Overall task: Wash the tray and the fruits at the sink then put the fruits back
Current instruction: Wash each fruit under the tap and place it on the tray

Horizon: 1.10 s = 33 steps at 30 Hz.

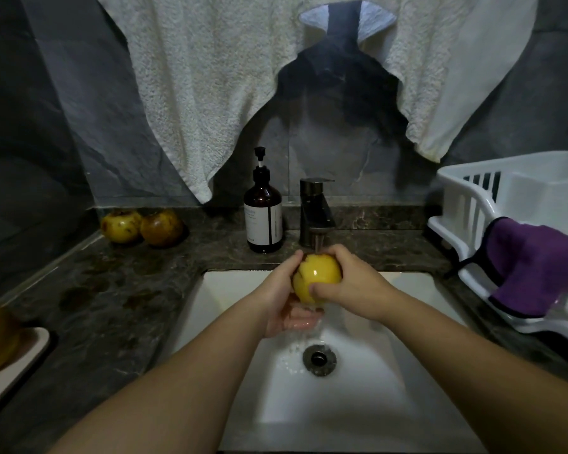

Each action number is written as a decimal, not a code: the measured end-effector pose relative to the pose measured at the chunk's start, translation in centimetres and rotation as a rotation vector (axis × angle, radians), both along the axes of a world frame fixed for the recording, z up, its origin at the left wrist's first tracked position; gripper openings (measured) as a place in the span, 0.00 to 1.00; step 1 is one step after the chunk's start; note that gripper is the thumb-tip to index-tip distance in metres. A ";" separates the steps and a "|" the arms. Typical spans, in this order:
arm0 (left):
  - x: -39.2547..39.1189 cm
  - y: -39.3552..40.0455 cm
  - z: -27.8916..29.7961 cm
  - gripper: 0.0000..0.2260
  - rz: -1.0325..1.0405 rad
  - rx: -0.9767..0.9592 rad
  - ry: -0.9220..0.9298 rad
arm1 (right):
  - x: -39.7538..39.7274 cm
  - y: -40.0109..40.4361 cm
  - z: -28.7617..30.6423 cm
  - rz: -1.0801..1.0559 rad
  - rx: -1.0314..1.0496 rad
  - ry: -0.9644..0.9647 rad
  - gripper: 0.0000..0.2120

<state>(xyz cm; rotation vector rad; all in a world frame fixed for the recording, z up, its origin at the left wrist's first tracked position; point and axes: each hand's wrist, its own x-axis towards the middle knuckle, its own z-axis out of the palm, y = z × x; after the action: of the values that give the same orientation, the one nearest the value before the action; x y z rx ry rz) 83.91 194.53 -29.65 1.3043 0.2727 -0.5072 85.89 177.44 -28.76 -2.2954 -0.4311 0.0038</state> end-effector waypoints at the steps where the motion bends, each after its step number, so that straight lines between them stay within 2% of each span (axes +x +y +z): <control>1: 0.0 0.0 0.0 0.30 0.017 -0.003 -0.029 | 0.0 0.1 0.1 -0.015 0.055 0.067 0.33; 4: 0.0 0.0 0.1 0.28 0.036 -0.055 -0.104 | 0.0 0.3 0.2 -0.087 0.170 0.259 0.28; 9: -0.3 -0.5 0.4 0.30 0.004 -0.083 -0.096 | 0.4 0.1 -0.3 -0.088 0.311 0.412 0.33; 12: -0.3 -0.6 0.4 0.33 -0.043 -0.140 -0.039 | 0.3 0.0 -0.3 -0.055 0.337 0.385 0.31; 15: -0.4 -0.3 0.6 0.26 -0.021 -0.278 -0.001 | 0.2 0.1 -0.1 -0.046 0.346 0.361 0.26; 17: -0.4 -0.2 0.6 0.25 -0.017 -0.266 -0.004 | 0.2 0.3 0.0 -0.090 0.343 0.365 0.20; 20: -0.4 -0.5 0.6 0.24 -0.024 -0.212 -0.012 | 0.2 0.8 0.0 -0.158 0.341 0.380 0.22; 23: -0.2 -0.5 0.5 0.24 0.020 -0.181 -0.020 | 0.1 1.3 0.0 -0.108 0.405 0.416 0.24; 26: -0.1 -0.2 0.5 0.23 0.036 -0.156 -0.017 | -0.1 1.2 0.0 -0.039 0.463 0.474 0.19; 29: -0.2 -0.2 0.8 0.22 0.057 -0.204 0.008 | -0.1 0.9 0.1 -0.057 0.565 0.525 0.16; 33: -0.7 -0.9 0.9 0.18 0.030 -0.177 -0.006 | 0.1 1.5 0.0 -0.163 0.439 0.468 0.18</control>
<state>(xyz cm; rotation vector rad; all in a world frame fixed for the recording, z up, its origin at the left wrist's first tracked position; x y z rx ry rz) 83.19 193.59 -28.75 1.1284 0.2364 -0.4909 85.96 178.97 -28.81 -1.8135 0.0029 0.3266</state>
